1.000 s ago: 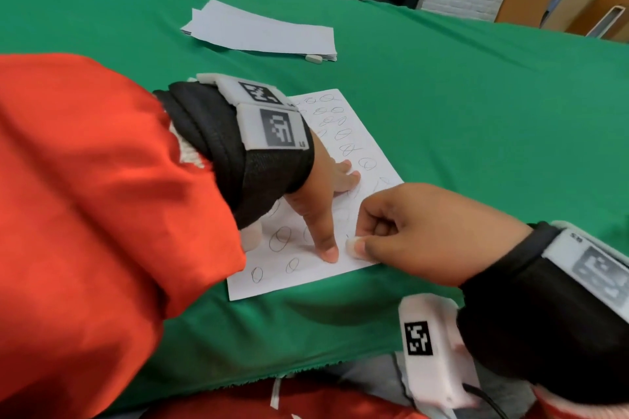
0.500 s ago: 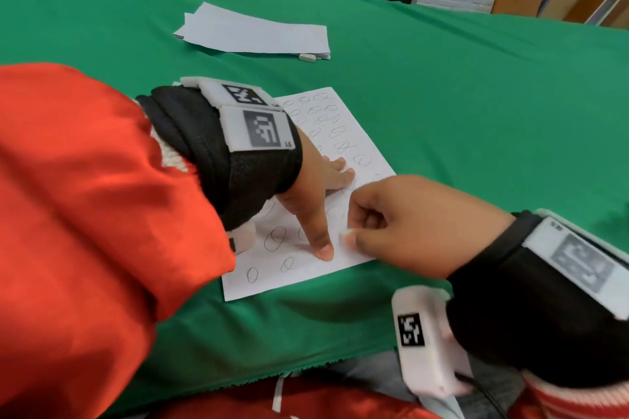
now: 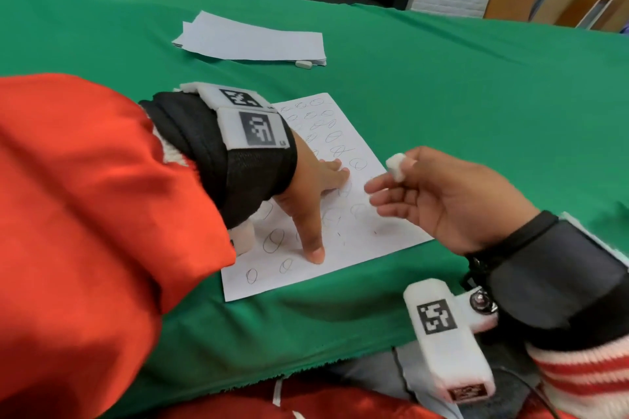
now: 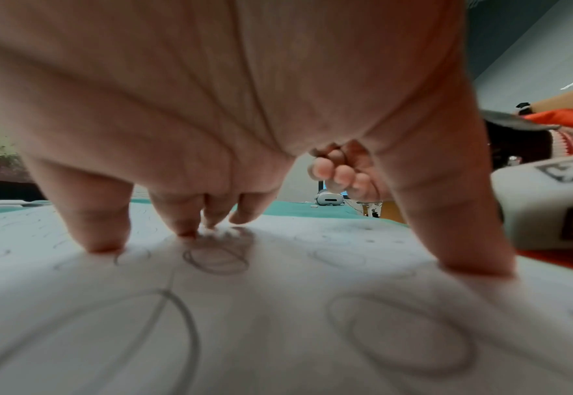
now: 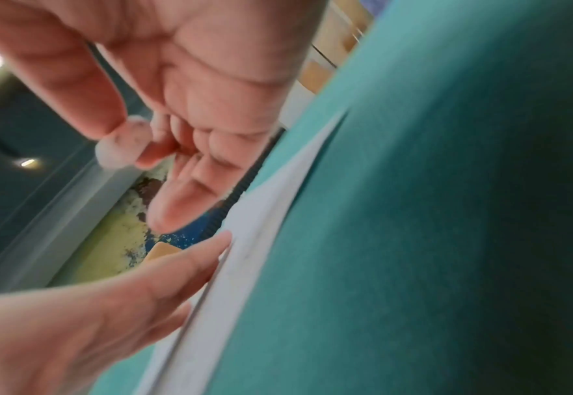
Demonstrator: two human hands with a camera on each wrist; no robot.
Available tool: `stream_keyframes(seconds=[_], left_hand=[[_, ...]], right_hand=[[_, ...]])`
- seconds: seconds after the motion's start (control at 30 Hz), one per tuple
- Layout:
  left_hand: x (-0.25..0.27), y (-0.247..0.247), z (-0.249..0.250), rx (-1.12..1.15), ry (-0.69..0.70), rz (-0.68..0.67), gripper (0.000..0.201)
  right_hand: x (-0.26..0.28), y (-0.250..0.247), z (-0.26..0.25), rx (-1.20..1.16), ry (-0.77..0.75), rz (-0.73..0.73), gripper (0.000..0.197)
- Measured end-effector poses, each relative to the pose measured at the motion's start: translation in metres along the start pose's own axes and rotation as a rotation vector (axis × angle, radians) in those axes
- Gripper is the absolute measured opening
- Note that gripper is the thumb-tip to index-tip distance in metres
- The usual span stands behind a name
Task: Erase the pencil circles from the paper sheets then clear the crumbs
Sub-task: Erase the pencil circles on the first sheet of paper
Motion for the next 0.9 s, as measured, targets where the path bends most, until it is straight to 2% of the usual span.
stream_keyframes(seconds=[0.03,0.1,0.2,0.3,0.43,0.53,0.57,0.63,0.77,0.8,0.83,0.9], left_hand=[[0.001,-0.001,0.000,0.003,-0.009,0.006,0.127],[0.003,-0.003,-0.001,-0.004,-0.022,0.028,0.131],[0.005,-0.006,-0.004,-0.045,-0.052,0.063,0.130],[0.010,-0.003,-0.013,-0.070,-0.125,0.019,0.124],[0.012,0.010,-0.026,-0.093,-0.172,-0.020,0.127],[0.011,0.017,-0.032,-0.045,-0.175,-0.038,0.132],[0.012,0.017,-0.033,-0.036,-0.178,-0.037,0.132],[0.013,0.016,-0.032,-0.032,-0.179,-0.029,0.129],[0.016,0.014,-0.029,-0.050,-0.178,-0.016,0.124],[0.016,0.014,-0.029,-0.048,-0.177,-0.015,0.124],[0.016,0.013,-0.028,-0.050,-0.178,-0.009,0.124],[0.016,0.013,-0.028,-0.046,-0.176,0.001,0.123]], right_hand=[[0.002,-0.003,0.001,-0.146,0.000,-0.001,0.025],[0.005,-0.005,0.002,-0.275,-0.002,-0.020,0.024],[0.008,0.003,0.005,-0.325,0.001,-0.075,0.022],[0.015,0.024,0.010,-0.383,0.033,-0.172,0.012],[0.019,0.055,0.020,-0.471,0.097,-0.252,0.028],[0.019,0.068,0.031,-0.502,0.149,-0.246,0.030],[0.018,0.066,0.035,-0.513,0.156,-0.216,0.029],[0.013,0.045,0.041,-0.568,0.133,-0.062,0.025],[0.008,-0.044,0.039,-0.517,0.026,0.461,0.015],[0.009,-0.056,0.034,-0.511,0.006,0.509,0.016],[0.010,-0.059,0.026,-0.536,-0.016,0.493,0.018],[0.011,-0.043,0.011,-0.600,-0.055,0.347,0.021]])
Point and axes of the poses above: each hand's wrist, its own x-axis away from the middle knuckle, its own y-axis out of the palm, z = x × y, the point moved 6 cm from there along -x, towards the middle knuckle, and after that the axes turned 10 degrees about x, right-handed, at the moved point
